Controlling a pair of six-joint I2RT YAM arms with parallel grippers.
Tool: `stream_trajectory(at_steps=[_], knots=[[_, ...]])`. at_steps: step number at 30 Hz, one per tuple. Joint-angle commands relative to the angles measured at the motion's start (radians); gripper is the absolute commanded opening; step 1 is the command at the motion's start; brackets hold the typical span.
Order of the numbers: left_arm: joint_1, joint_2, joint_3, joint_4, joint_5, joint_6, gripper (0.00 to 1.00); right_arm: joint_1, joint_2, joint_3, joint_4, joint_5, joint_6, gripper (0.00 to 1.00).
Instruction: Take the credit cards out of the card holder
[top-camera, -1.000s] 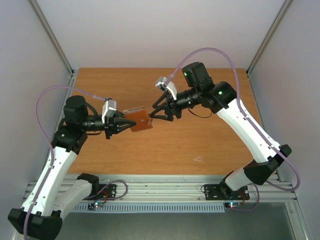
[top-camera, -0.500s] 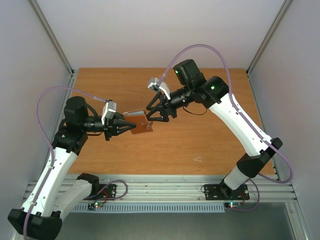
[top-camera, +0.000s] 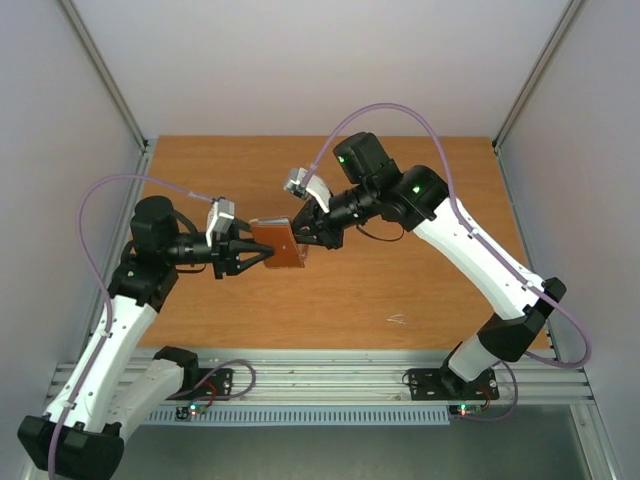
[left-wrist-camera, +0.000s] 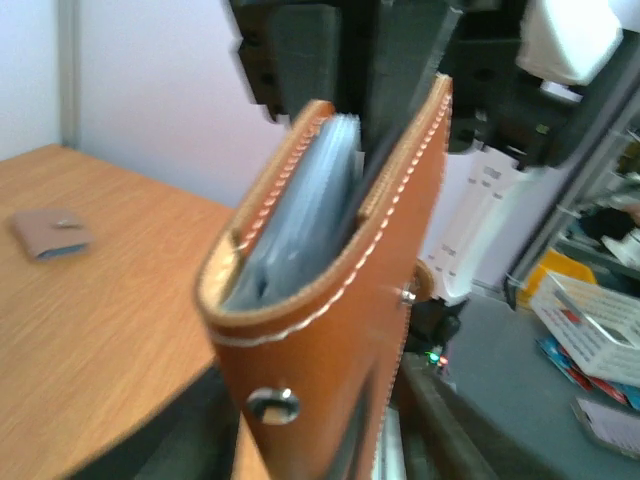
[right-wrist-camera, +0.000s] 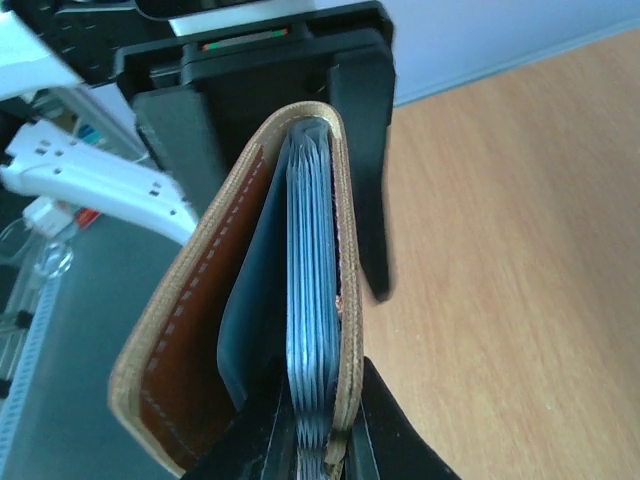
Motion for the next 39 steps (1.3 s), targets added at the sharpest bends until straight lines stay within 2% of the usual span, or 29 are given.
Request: stream_trajectory(at_steps=[1,3,5,6,9,12,14,17,18,25,32,39], knots=[[0.003,-0.029,-0.030,0.111,-0.237,-0.066,0.60,0.001,-0.048,-0.035,0.118,0.204,0.162,0.01],[0.003,-0.032,-0.040,0.113,-0.427,-0.114,0.69,0.001,-0.046,-0.030,0.120,0.373,0.232,0.01],[0.003,-0.032,-0.042,0.098,-0.602,-0.126,0.72,0.001,-0.033,-0.011,0.089,0.635,0.344,0.01],[0.003,-0.033,-0.044,0.096,-0.646,-0.128,0.73,0.002,-0.017,0.009,0.047,0.767,0.407,0.01],[0.003,-0.029,-0.048,0.096,-0.589,-0.098,0.72,0.055,0.055,0.117,-0.116,1.149,0.531,0.01],[-0.004,-0.018,-0.057,0.127,-0.505,-0.151,0.71,0.141,0.110,0.184,-0.145,1.387,0.511,0.01],[-0.021,-0.013,-0.058,0.141,-0.514,-0.189,0.75,0.177,0.137,0.216,-0.128,1.415,0.498,0.01],[-0.054,0.004,-0.048,0.156,-0.536,-0.207,0.96,0.230,0.187,0.273,-0.104,1.418,0.484,0.01],[-0.066,0.010,-0.043,0.156,-0.547,-0.212,0.99,0.241,0.205,0.296,-0.104,1.409,0.485,0.01],[-0.094,0.027,-0.032,0.159,-0.669,-0.259,0.99,0.263,0.262,0.370,-0.101,1.270,0.515,0.01],[-0.095,0.026,-0.014,0.173,-0.721,-0.272,0.99,0.275,0.293,0.412,-0.101,1.135,0.568,0.01],[-0.094,0.026,0.002,0.130,-0.862,-0.224,0.99,0.286,0.304,0.443,-0.103,1.098,0.589,0.01]])
